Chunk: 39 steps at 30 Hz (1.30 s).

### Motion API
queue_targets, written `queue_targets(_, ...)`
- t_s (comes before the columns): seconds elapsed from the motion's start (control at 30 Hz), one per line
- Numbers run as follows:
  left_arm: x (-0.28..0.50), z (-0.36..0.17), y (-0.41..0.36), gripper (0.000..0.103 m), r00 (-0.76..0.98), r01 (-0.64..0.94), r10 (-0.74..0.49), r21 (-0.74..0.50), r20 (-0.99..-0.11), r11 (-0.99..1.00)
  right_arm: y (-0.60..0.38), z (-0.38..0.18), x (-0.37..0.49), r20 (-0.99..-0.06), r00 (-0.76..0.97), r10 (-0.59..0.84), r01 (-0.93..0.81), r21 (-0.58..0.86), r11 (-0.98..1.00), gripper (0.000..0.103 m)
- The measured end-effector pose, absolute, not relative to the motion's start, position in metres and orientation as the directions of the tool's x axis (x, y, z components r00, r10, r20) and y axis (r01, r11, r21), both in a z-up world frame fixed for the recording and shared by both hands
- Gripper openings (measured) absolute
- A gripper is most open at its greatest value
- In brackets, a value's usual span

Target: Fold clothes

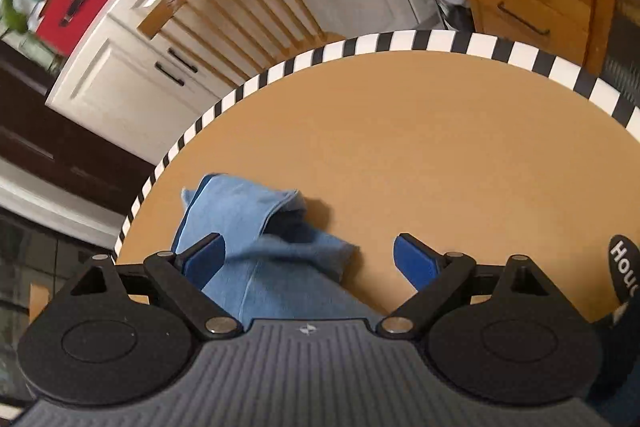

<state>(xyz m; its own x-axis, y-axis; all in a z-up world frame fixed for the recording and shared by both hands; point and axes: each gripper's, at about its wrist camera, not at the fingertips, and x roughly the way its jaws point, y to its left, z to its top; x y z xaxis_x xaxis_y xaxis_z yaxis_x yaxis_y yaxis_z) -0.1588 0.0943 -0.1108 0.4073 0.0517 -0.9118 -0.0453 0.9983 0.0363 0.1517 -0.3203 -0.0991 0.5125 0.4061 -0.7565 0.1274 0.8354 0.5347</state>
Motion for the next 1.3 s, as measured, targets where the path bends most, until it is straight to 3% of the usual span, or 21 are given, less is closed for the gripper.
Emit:
queue_targets(0.17,-0.120,-0.050,0.086,0.086,0.614,-0.082,-0.058,-0.137,-0.787,0.987,-0.309,-0.102,0.185,-0.766,0.462,0.446,0.059,0.529,0.847,0.089)
queue_targets(0.33,-0.059,-0.040,0.053,0.086,0.695,-0.043,-0.085,-0.159,-0.714,0.986,-0.312,-0.138,0.211,-0.715,0.359,0.600,0.298,0.697,0.652,0.085)
queue_targets(0.4,-0.039,-0.047,0.040,0.086,0.713,-0.026,-0.066,-0.122,-0.698,0.992,-0.310,-0.156,0.215,-0.677,0.338,0.654,0.388,0.733,0.559,0.072)
queue_targets(0.5,-0.020,-0.076,0.028,0.079,0.682,-0.032,-0.023,-0.062,-0.731,0.998,-0.305,-0.172,0.219,-0.640,0.363,0.677,0.454,0.756,0.472,0.069)
queue_targets(0.57,-0.016,-0.092,0.031,0.070,0.642,-0.068,-0.032,-0.098,-0.766,0.993,-0.301,-0.181,0.220,-0.622,0.392,0.678,0.477,0.767,0.429,0.069)
queue_targets(0.63,-0.012,-0.109,0.034,0.069,0.601,-0.104,-0.042,-0.130,-0.798,0.986,-0.298,-0.184,0.219,-0.599,0.443,0.667,0.462,0.790,0.403,0.063)
queue_targets(0.67,-0.013,-0.114,0.036,0.069,0.595,-0.113,-0.040,-0.133,-0.803,0.985,-0.297,-0.185,0.219,-0.568,0.480,0.669,0.438,0.815,0.379,0.058)
queue_targets(0.77,-0.013,-0.125,0.044,0.070,0.572,-0.134,-0.040,-0.141,-0.819,0.981,-0.286,-0.173,0.218,-0.452,0.560,0.695,0.274,0.892,0.360,0.014)
queue_targets(0.9,-0.011,-0.133,0.045,0.071,0.555,-0.145,-0.037,-0.141,-0.831,0.979,-0.252,-0.119,0.211,-0.381,0.581,0.719,-0.029,0.873,0.486,0.011)
queue_targets(1.0,-0.010,-0.138,0.044,0.071,0.549,-0.154,-0.045,-0.153,-0.835,0.976,-0.208,-0.052,0.187,-0.340,0.627,0.701,-0.365,0.667,0.650,0.010)
queue_targets(1.1,-0.015,-0.141,0.047,0.073,0.547,-0.168,-0.054,-0.173,-0.835,0.971,-0.155,0.016,0.129,-0.234,0.707,0.668,-0.647,0.170,0.744,0.010)
queue_targets(1.17,-0.019,-0.139,0.050,0.076,0.552,-0.178,-0.061,-0.189,-0.831,0.966,-0.123,0.038,0.079,-0.133,0.743,0.656,-0.668,-0.205,0.715,0.010)
queue_targets(1.23,-0.018,-0.141,0.052,0.076,0.548,-0.184,-0.067,-0.198,-0.834,0.963,-0.098,0.031,0.044,-0.042,0.763,0.645,-0.572,-0.507,0.644,0.011)
queue_targets(1.27,-0.018,-0.142,0.052,0.075,0.544,-0.184,-0.068,-0.197,-0.837,0.963,-0.089,0.020,0.037,-0.035,0.771,0.636,-0.533,-0.582,0.614,0.011)
queue_targets(1.3,-0.019,-0.143,0.050,0.075,0.544,-0.177,-0.062,-0.187,-0.837,0.966,-0.089,0.009,0.046,-0.097,0.786,0.611,-0.559,-0.535,0.633,0.010)
